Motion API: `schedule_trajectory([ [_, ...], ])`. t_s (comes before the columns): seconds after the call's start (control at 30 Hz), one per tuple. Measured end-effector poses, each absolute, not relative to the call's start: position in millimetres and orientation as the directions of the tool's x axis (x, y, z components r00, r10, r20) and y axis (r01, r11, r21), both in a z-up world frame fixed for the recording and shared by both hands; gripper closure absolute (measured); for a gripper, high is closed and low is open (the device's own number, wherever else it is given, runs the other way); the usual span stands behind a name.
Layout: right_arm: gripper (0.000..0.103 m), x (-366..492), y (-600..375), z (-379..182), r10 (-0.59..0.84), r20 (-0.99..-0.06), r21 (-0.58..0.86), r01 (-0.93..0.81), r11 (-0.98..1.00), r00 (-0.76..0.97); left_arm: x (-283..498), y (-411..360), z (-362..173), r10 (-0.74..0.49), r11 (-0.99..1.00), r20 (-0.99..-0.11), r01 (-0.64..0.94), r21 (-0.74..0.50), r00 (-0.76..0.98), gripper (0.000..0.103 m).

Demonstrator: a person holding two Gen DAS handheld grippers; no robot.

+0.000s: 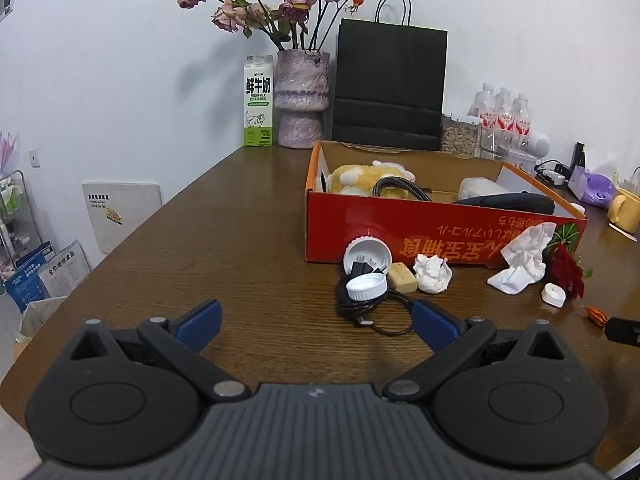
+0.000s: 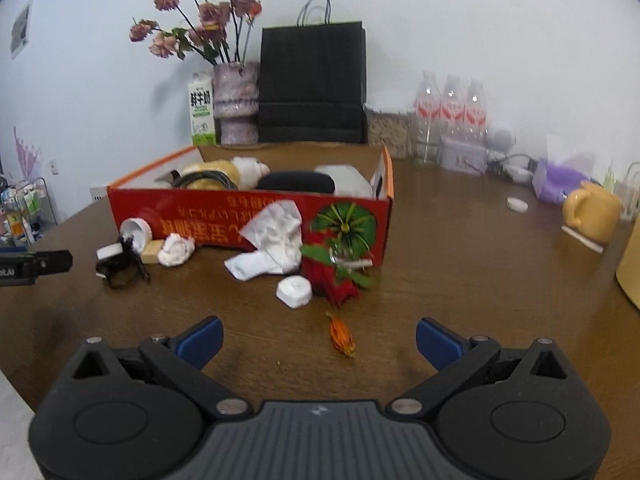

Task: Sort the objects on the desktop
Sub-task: 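Move both open tools back out of the box toward the table, then grasp the small orange item with the right tool while the left tool grasps a white cap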

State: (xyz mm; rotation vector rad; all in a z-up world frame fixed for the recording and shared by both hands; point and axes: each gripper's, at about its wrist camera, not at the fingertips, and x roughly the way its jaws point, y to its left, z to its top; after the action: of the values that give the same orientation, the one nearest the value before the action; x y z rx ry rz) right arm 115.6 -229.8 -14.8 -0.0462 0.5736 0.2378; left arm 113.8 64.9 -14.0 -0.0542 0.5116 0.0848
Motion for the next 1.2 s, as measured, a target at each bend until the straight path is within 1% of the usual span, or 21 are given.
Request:
schedule_trajectory([
  [0.17,0.000,121.6,-230.1,-18.9,0.213,-0.547,0.029,-0.236,0.971,0.810,118.8,63.4,-15.5,0.061,0.996,-0.490,-0.086,-0.030,0.870,0.000],
  [0.23,0.002,124.1,-231.4,-21.9,0.207,-0.552,0.029,-0.230,0.973,0.808,120.8,63.1,-17.7,0.058,0.996,-0.498,-0.084,-0.029,0.865,0.000],
  [0.27,0.005,125.9,-232.5,-22.8,0.207,-0.554,0.033,-0.227,0.973,0.806,121.5,63.1,-19.0,0.057,0.996,-0.503,-0.083,-0.029,0.862,0.000],
  [0.3,0.011,127.5,-234.3,-24.1,0.209,-0.558,0.039,-0.226,0.973,0.803,122.4,63.3,-20.3,0.057,0.996,-0.507,-0.082,-0.028,0.860,0.000],
  [0.43,0.026,136.4,-238.0,-28.3,0.208,-0.576,0.047,-0.222,0.974,0.790,124.2,63.5,-22.3,0.052,0.997,-0.512,-0.076,-0.026,0.857,0.000],
  [0.5,0.042,141.5,-238.4,-29.9,0.211,-0.585,0.045,-0.228,0.973,0.783,124.8,62.7,-22.0,0.045,0.997,-0.509,-0.068,-0.026,0.860,0.000],
  [0.53,0.045,144.5,-238.2,-30.8,0.212,-0.591,0.045,-0.230,0.972,0.779,125.3,62.3,-21.7,0.040,0.998,-0.508,-0.063,-0.027,0.861,0.000],
  [0.6,0.057,149.6,-237.7,-33.6,0.214,-0.601,0.047,-0.233,0.971,0.770,127.3,61.1,-21.9,0.039,0.998,-0.508,-0.061,-0.028,0.861,0.000],
  [0.63,0.060,150.5,-236.9,-34.9,0.208,-0.599,0.040,-0.230,0.972,0.773,128.6,60.7,-22.0,0.037,0.998,-0.508,-0.060,-0.029,0.860,0.000],
  [0.67,0.067,150.3,-235.9,-35.4,0.201,-0.596,0.034,-0.226,0.974,0.778,130.1,60.5,-21.7,0.034,0.998,-0.508,-0.058,-0.033,0.861,0.000],
  [0.7,0.079,149.8,-235.9,-35.7,0.207,-0.592,0.039,-0.228,0.973,0.779,131.5,60.1,-21.5,0.031,0.998,-0.508,-0.057,-0.035,0.861,0.000],
  [0.77,0.091,149.1,-236.3,-35.3,0.215,-0.590,0.048,-0.231,0.972,0.779,136.0,58.6,-20.7,0.028,0.998,-0.506,-0.052,-0.033,0.862,0.000],
  [0.87,0.091,148.5,-235.2,-34.6,0.223,-0.586,0.055,-0.236,0.970,0.779,145.0,56.2,-19.7,0.024,0.998,-0.503,-0.049,-0.035,0.864,0.003],
  [0.93,0.091,149.3,-234.0,-34.2,0.228,-0.585,0.061,-0.238,0.969,0.779,151.0,54.5,-19.4,0.015,0.998,-0.506,-0.043,-0.043,0.862,0.014],
  [1.07,0.091,151.5,-229.9,-33.5,0.238,-0.581,0.065,-0.246,0.967,0.779,164.0,51.9,-20.3,0.004,0.998,-0.516,-0.036,-0.053,0.856,0.027],
  [1.17,0.091,153.1,-227.6,-33.0,0.241,-0.578,0.066,-0.250,0.966,0.779,171.9,53.2,-23.0,0.000,0.996,-0.531,-0.047,-0.075,0.847,0.046],
  [1.2,0.091,153.6,-227.1,-33.3,0.242,-0.579,0.066,-0.251,0.966,0.779,173.5,53.0,-23.8,-0.005,0.996,-0.536,-0.045,-0.080,0.844,0.048],
])
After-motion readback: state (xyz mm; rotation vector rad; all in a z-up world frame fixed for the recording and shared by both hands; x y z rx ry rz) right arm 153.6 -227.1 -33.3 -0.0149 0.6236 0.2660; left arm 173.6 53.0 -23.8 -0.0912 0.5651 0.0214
